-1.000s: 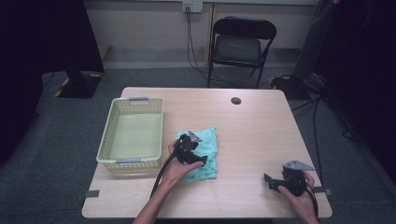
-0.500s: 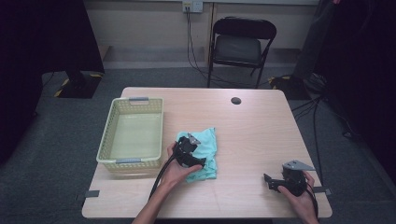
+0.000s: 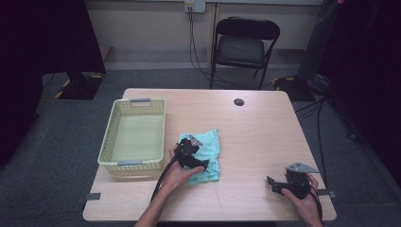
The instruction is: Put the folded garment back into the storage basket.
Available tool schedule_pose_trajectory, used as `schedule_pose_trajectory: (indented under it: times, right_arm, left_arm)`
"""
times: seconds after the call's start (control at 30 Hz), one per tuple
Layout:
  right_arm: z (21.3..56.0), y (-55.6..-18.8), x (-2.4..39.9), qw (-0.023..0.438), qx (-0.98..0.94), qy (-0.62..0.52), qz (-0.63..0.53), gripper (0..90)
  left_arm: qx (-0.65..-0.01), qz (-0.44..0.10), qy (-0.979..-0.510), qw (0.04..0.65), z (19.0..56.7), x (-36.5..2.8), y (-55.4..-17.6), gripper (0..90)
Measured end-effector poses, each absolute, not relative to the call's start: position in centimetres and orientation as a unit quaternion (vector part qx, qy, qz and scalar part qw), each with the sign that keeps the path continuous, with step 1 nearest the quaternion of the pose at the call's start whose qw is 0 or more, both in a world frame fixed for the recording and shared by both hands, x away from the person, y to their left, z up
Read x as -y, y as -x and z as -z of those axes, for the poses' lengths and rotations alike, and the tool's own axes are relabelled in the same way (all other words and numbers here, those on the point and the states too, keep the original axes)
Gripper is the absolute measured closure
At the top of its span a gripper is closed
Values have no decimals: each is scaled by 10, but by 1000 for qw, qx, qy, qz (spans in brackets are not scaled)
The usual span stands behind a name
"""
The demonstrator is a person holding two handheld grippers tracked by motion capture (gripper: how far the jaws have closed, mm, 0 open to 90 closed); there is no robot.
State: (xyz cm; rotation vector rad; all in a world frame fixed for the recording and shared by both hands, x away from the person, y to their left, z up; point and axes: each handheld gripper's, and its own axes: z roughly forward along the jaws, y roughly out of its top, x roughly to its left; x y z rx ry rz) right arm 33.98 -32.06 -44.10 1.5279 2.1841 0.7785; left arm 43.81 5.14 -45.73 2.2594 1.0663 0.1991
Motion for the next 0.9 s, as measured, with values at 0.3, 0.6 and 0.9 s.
schedule_pose_trajectory:
  times: [0.3,0.6,0.9]
  right_arm:
    - [441,-340,321,181,-774,-541,-276,119]
    - [441,-340,321,181,-774,-541,-276,119]
    - [441,-340,321,181,-774,-540,-276,119]
  left_arm:
    - [-383,-63,-862,327,452,-51,-434,341]
    - [-397,-72,-851,336,453,-53,-434,481]
    - [-414,-77,-845,329,452,-50,-433,514]
